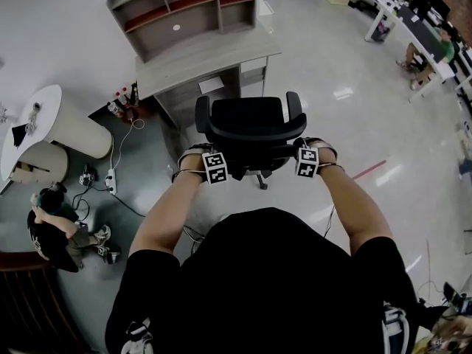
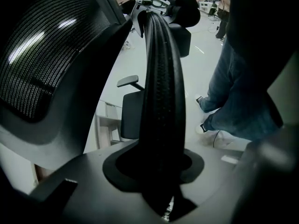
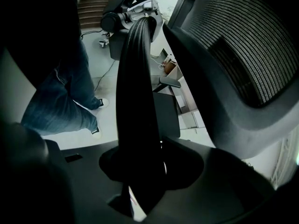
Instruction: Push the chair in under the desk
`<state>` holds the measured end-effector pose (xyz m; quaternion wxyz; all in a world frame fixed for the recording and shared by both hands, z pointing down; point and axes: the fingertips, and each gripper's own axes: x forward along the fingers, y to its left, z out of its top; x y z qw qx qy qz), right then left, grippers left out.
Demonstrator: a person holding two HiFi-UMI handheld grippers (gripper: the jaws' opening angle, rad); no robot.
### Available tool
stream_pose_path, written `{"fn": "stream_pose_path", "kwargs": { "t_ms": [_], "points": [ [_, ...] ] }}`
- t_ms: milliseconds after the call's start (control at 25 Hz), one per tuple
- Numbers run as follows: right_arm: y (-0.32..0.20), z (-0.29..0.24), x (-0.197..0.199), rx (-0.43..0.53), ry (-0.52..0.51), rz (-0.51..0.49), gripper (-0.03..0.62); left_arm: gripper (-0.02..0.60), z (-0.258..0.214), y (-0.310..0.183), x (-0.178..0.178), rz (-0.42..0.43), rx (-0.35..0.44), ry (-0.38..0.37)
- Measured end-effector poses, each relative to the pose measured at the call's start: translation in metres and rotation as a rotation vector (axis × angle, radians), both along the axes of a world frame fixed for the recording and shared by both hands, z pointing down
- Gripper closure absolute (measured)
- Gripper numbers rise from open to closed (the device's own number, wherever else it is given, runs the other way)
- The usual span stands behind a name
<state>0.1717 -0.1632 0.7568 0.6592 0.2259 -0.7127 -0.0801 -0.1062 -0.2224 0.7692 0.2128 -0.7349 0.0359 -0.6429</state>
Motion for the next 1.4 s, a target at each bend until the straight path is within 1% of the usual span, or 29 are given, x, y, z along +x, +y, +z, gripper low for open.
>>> {"fn": "stream_pose_path", "kwargs": {
  "t_ms": [440,760,1040,1400],
  "points": [
    [-0.045,0.003,-0.086,0.002,-0.001,-0.152,0.462,0.459,0.003,-0.002,-0.092,-0.155,0.002,-0.001],
    [-0.066,0.003,-0.132,0.004,-0.003,-0.236,0.462,0.459,0.003,-0.001,-0.138,-0.236,0.008,-0.001],
    [-0.075,0.006,-0.148,0.007,-0.007,-0.272,0.462,0.459,0.005,-0.001,-0.153,-0.267,0.012,0.000],
    [-0.089,0.004,-0.149,0.003,-0.005,-0.285,0.462,0.465,0.001,-0.012,-0.153,-0.266,0.020,0.012]
  ]
}}
